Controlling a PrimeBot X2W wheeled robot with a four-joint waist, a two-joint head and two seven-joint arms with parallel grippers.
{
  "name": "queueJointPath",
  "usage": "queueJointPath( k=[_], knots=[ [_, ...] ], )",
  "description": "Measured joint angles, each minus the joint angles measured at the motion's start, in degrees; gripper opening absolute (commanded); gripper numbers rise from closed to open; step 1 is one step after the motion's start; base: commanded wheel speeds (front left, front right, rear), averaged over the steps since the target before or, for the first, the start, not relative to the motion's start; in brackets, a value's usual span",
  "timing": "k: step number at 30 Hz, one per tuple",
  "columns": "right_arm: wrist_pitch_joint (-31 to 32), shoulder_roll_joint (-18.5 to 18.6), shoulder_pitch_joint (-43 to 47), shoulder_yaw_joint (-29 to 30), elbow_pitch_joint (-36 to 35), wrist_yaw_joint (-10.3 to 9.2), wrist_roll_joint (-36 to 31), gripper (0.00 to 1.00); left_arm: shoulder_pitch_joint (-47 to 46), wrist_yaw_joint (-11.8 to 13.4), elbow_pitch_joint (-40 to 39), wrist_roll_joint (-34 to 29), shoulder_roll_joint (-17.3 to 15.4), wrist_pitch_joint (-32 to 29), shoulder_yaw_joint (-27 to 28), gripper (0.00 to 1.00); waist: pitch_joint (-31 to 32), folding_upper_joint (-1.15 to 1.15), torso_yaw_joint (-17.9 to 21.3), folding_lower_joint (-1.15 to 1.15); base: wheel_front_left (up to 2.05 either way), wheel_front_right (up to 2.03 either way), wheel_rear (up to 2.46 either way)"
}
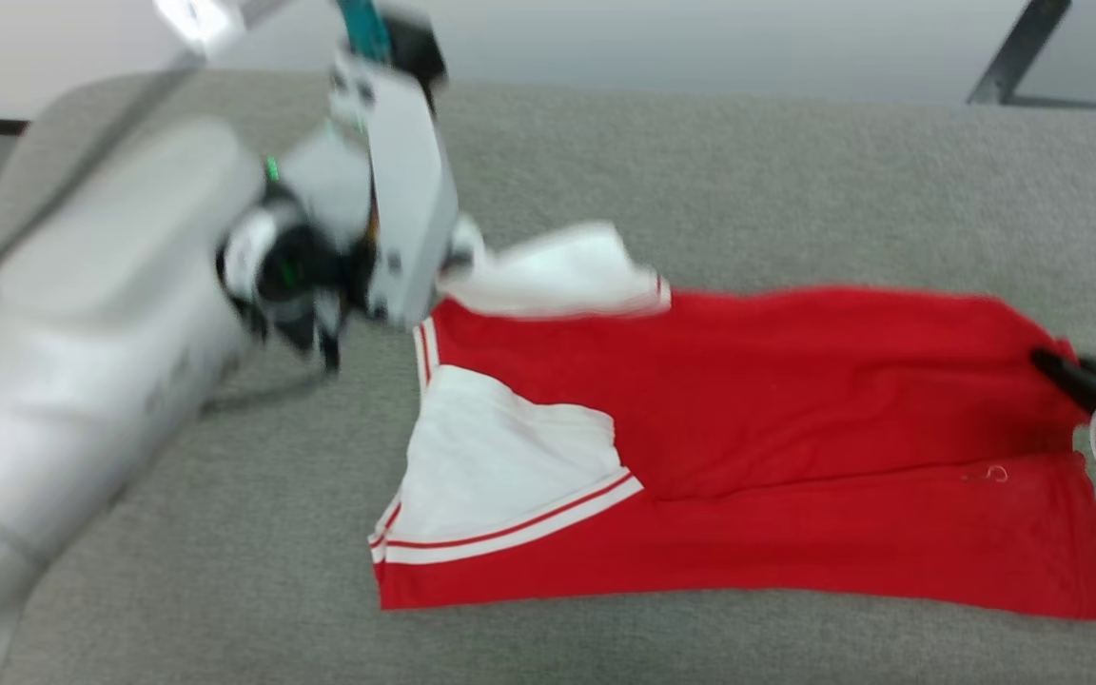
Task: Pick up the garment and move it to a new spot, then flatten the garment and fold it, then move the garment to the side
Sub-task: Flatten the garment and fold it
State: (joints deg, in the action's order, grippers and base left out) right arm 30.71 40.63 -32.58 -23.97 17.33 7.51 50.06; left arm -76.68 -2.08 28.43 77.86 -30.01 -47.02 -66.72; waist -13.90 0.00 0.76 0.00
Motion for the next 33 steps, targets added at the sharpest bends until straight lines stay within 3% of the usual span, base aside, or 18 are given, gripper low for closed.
queueJointPath(
  k=[6,10,16,23,25,26,27,28,33],
  knots=[
    [0.1,0.4,7.6,3.7,-2.5,0.00,0.5,0.00,8.3,7.9,-14.6,1.8,-5.5,-2.0,-2.0,0.00,2.1,0.00,-1.6,0.00,0.00,0.00,0.00],
    [1.0,-0.8,11.5,5.7,-3.7,0.00,0.5,0.00,12.5,11.9,-20.2,3.2,-7.2,-3.4,-3.1,0.00,2.7,0.00,-1.9,0.00,0.00,0.00,0.00],
    [4.0,-3.7,14.8,7.4,-3.9,0.00,-0.8,0.00,16.6,14.0,-21.1,3.9,-7.0,-5.2,-4.5,0.00,2.9,0.00,-1.4,0.00,0.00,0.00,0.00],
    [9.1,-5.3,17.1,9.4,-4.6,0.00,-2.5,0.00,18.8,14.3,-17.9,4.7,-5.1,-5.9,-5.0,0.00,3.1,0.00,-1.0,0.00,0.00,0.00,0.00],
    [9.7,-5.5,17.8,10.4,-5.3,0.00,-3.5,0.00,18.8,14.5,-17.4,4.3,-5.0,-5.9,-5.0,0.31,3.3,0.00,-1.0,0.00,0.00,0.00,0.00],
    [9.7,-5.6,18.1,10.8,-5.6,0.00,-4.6,0.27,18.8,14.7,-17.1,4.3,-5.1,-5.8,-5.0,0.45,3.4,0.00,-1.0,0.00,0.00,0.00,0.00],
    [9.7,-5.6,18.4,11.1,-6.0,0.00,-5.1,0.93,18.8,14.7,-17.1,4.2,-5.2,-5.8,-5.0,0.95,3.5,0.00,-1.0,0.00,0.00,0.00,0.00],
    [9.8,-5.9,18.9,11.7,-6.4,0.00,-5.4,1.00,18.7,14.7,-17.1,4.2,-5.2,-5.6,-4.8,1.00,3.7,0.00,-1.1,0.00,0.00,0.00,0.00],
    [10.2,-6.7,21.2,13.8,-9.4,0.00,-6.4,1.00,18.1,15.8,-18.2,3.9,-5.9,-5.9,-4.4,1.00,5.1,0.00,-1.6,0.00,0.00,0.00,0.00]
  ],
)
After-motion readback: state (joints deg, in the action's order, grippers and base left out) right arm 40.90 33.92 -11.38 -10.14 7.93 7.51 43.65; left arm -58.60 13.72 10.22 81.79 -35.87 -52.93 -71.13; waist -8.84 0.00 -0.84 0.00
